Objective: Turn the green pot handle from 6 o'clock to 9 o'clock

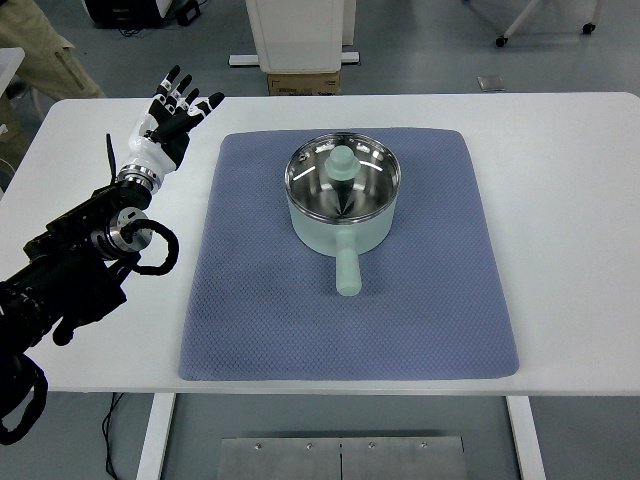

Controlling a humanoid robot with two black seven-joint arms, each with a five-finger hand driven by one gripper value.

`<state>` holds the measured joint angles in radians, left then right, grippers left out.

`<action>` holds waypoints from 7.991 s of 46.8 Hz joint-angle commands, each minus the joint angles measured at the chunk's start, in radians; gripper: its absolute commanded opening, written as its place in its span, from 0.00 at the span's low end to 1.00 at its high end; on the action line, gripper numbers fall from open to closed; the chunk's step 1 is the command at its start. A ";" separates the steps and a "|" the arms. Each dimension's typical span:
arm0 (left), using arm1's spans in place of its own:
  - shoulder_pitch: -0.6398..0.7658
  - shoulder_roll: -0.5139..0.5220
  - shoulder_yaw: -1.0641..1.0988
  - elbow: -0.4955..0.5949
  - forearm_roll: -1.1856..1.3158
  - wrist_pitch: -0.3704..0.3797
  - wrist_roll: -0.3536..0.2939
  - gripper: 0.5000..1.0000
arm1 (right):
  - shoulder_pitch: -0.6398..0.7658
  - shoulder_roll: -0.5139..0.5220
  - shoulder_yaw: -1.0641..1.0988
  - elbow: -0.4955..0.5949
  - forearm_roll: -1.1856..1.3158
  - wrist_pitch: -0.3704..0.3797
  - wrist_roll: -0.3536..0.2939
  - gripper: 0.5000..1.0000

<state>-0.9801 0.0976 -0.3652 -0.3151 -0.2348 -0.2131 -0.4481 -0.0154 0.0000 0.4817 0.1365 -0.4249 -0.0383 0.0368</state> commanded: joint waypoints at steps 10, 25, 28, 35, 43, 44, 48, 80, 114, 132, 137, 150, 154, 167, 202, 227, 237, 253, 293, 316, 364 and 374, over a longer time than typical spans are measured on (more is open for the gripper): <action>0.003 0.001 0.000 -0.001 0.000 0.000 -0.009 1.00 | 0.000 0.000 0.000 0.000 0.000 0.000 0.000 1.00; 0.003 0.005 0.000 0.001 0.005 0.000 -0.009 1.00 | 0.000 0.000 0.000 0.000 0.000 0.000 0.000 1.00; 0.003 0.007 0.000 0.001 0.006 -0.002 -0.009 1.00 | 0.000 0.000 0.000 0.000 0.000 0.000 0.000 1.00; 0.001 0.013 0.002 0.001 0.006 -0.003 -0.009 1.00 | 0.000 0.000 0.000 0.000 0.000 0.000 0.000 1.00; -0.003 0.014 0.002 0.002 0.006 -0.002 -0.011 1.00 | 0.000 0.000 0.000 0.000 0.000 0.000 0.000 1.00; -0.003 0.014 0.002 0.001 0.006 -0.002 -0.011 1.00 | 0.000 0.000 0.000 0.000 0.000 0.000 0.000 1.00; -0.005 0.014 0.002 0.002 0.006 -0.003 -0.011 1.00 | 0.000 0.000 0.000 0.000 0.000 0.000 0.000 1.00; -0.012 0.033 0.003 0.001 0.012 -0.006 -0.012 1.00 | 0.000 0.000 0.000 0.000 0.000 0.000 0.000 1.00; -0.092 0.270 0.011 -0.392 0.356 -0.002 -0.163 1.00 | 0.000 0.000 0.000 0.000 0.000 0.000 0.000 1.00; -0.233 0.421 0.172 -0.663 0.362 0.121 -0.163 1.00 | 0.000 0.000 0.000 0.000 0.000 0.000 0.000 1.00; -0.322 0.453 0.308 -0.734 0.362 0.158 -0.163 1.00 | 0.000 0.000 0.000 0.000 0.000 0.000 0.000 1.00; -0.413 0.452 0.430 -0.832 0.460 0.149 -0.163 1.00 | 0.000 0.000 0.000 0.000 0.000 0.000 0.000 1.00; -0.407 0.444 0.430 -0.831 0.566 0.147 -0.163 1.00 | 0.000 0.000 0.000 0.000 0.000 0.000 0.000 1.00; -0.408 0.427 0.428 -0.900 0.839 0.117 -0.163 1.00 | 0.000 0.000 0.000 0.000 0.000 0.000 0.000 1.00; -0.531 0.421 0.430 -0.940 0.882 -0.167 -0.163 1.00 | 0.000 0.000 0.000 0.000 0.000 0.000 0.000 1.00; -0.703 0.353 0.716 -0.943 1.023 -0.184 -0.163 1.00 | 0.000 0.000 0.000 0.000 0.000 0.000 0.000 1.00; -0.758 0.294 0.848 -0.935 0.982 -0.181 -0.163 1.00 | 0.000 0.000 0.000 0.000 0.000 0.000 0.000 1.00; -0.778 0.212 0.859 -0.934 1.100 -0.149 -0.163 1.00 | 0.000 0.000 0.000 0.000 0.000 0.000 0.000 1.00; -0.798 0.097 0.910 -0.886 1.450 -0.149 -0.163 1.00 | 0.000 0.000 0.000 0.000 0.000 0.000 0.000 1.00; -0.824 0.093 0.960 -0.888 1.586 -0.150 -0.163 1.00 | 0.000 0.000 0.000 0.000 0.000 0.000 0.000 1.00; -0.911 0.106 1.146 -0.908 1.826 -0.153 -0.163 1.00 | 0.000 0.000 0.000 0.000 0.000 0.000 0.000 1.00; -0.916 0.106 1.171 -0.898 1.852 -0.152 -0.163 1.00 | 0.000 0.000 0.000 0.000 0.000 0.000 0.000 1.00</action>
<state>-1.8950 0.2040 0.8019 -1.2167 1.6076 -0.3653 -0.6107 -0.0153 0.0000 0.4817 0.1365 -0.4249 -0.0384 0.0368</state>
